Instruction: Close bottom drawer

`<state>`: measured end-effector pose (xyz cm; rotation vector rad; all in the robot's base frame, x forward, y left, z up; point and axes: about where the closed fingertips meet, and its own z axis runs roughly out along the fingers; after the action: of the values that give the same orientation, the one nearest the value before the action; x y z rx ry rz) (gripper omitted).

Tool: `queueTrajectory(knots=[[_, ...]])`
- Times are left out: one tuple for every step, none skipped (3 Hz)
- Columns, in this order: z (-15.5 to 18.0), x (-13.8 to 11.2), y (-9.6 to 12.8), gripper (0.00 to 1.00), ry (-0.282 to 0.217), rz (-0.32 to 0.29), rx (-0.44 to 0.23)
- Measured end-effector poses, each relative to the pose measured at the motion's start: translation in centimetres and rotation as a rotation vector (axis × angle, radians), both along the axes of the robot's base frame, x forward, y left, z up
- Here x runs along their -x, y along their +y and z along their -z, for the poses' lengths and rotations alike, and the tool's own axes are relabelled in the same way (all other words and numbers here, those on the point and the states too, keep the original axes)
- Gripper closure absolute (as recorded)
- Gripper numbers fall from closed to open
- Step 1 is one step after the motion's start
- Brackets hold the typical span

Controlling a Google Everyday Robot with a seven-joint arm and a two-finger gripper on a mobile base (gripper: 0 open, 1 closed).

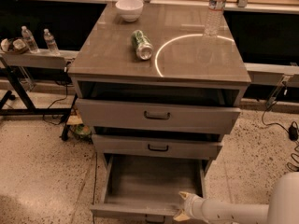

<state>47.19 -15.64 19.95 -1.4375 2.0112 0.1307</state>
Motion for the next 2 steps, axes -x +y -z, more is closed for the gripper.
queueTrajectory(knots=[[-0.87, -1.23, 1.32, 0.72, -0.030, -0.032, -0.009], [-0.87, -1.24, 1.33, 0.95, -0.030, -0.032, -0.009]])
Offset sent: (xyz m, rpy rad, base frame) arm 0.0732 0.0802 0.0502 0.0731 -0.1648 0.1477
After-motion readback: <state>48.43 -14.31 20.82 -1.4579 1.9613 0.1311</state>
